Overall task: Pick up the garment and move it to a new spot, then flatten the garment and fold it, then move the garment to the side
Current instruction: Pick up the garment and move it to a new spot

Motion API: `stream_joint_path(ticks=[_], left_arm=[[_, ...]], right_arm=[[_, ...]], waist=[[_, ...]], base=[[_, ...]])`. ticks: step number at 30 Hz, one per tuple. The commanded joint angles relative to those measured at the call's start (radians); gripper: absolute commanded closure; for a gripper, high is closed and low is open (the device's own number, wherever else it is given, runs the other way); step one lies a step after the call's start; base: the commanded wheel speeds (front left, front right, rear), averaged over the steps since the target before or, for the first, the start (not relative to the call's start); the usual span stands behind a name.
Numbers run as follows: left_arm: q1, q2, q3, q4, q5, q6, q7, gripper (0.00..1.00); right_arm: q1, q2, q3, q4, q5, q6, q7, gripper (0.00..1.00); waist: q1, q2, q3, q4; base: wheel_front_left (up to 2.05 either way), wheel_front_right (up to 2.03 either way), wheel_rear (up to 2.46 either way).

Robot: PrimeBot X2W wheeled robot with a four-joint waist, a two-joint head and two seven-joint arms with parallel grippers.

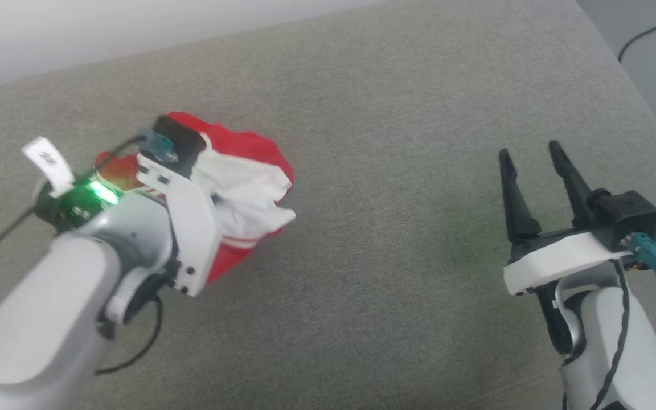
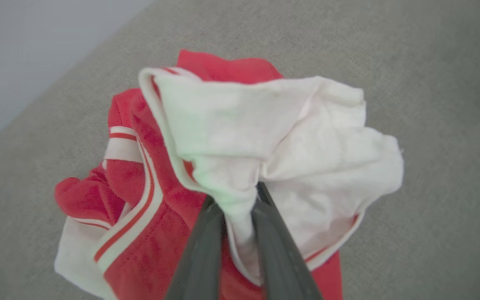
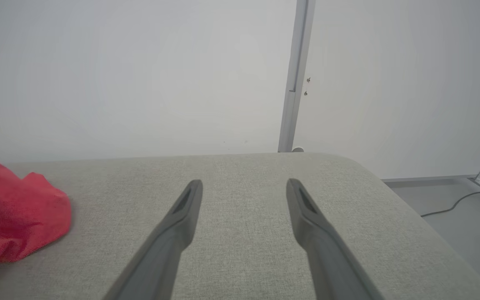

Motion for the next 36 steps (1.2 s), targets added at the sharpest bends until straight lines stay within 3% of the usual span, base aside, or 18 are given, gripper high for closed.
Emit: stream_joint_path(ticks=[1,10,12,13,14,15,18,25,36], left_arm=[[0.018,-0.02,-0.022,0.044,0.004,-0.015,-0.011,1.0],[0.02,-0.123,-0.112,0.306,-0.008,-0.074,-0.035,1.0],[0.019,-0.14,-0.116,0.351,-0.019,-0.08,-0.037,0.82],[0.016,-0.148,-0.119,0.37,-0.023,-0.084,-0.037,0.68],[0.012,-0.155,-0.121,0.385,-0.028,-0.092,-0.041,0.4],[0.005,-0.164,-0.116,0.396,-0.036,-0.096,-0.048,0.0],[-0.023,-0.18,-0.09,0.403,-0.056,-0.104,-0.074,0.0],[-0.058,-0.154,-0.039,0.344,-0.058,-0.113,-0.165,0.0],[0.09,-0.056,0.132,0.224,-0.081,-0.075,-0.47,0.0]], right_arm=[[-0.011,0.005,0.01,0.012,0.003,0.0,-0.012,0.0],[-0.038,0.007,0.061,0.067,0.019,0.0,-0.031,0.0],[-0.041,0.007,0.068,0.078,0.02,0.0,-0.035,0.0],[-0.042,0.007,0.07,0.082,0.021,0.0,-0.035,0.0],[-0.043,0.007,0.071,0.086,0.02,0.0,-0.036,0.0],[-0.043,0.007,0.07,0.089,0.018,0.0,-0.038,0.0],[-0.042,0.007,0.065,0.097,0.008,0.0,-0.038,0.0],[-0.022,0.007,0.033,0.094,-0.017,0.0,-0.025,0.0],[0.018,-0.009,-0.026,0.084,-0.008,0.0,-0.006,0.0]], waist=[[0.0,0.0,0.008,-0.014],[0.0,0.0,0.008,-0.032],[0.0,0.0,0.004,-0.031],[0.0,0.0,0.001,-0.029],[0.0,0.0,-0.003,-0.026],[0.0,0.0,-0.007,-0.022],[0.0,0.0,-0.022,-0.005],[0.0,0.0,-0.074,0.057],[0.0,0.0,-0.149,0.171]], base=[[0.0,0.0,0.0],[0.0,0.0,0.0],[0.0,0.0,0.0],[0.0,0.0,0.0],[0.0,0.0,0.0],[0.0,0.0,0.0],[0.0,0.0,0.0],[0.0,0.0,0.0],[0.0,0.0,0.0]])
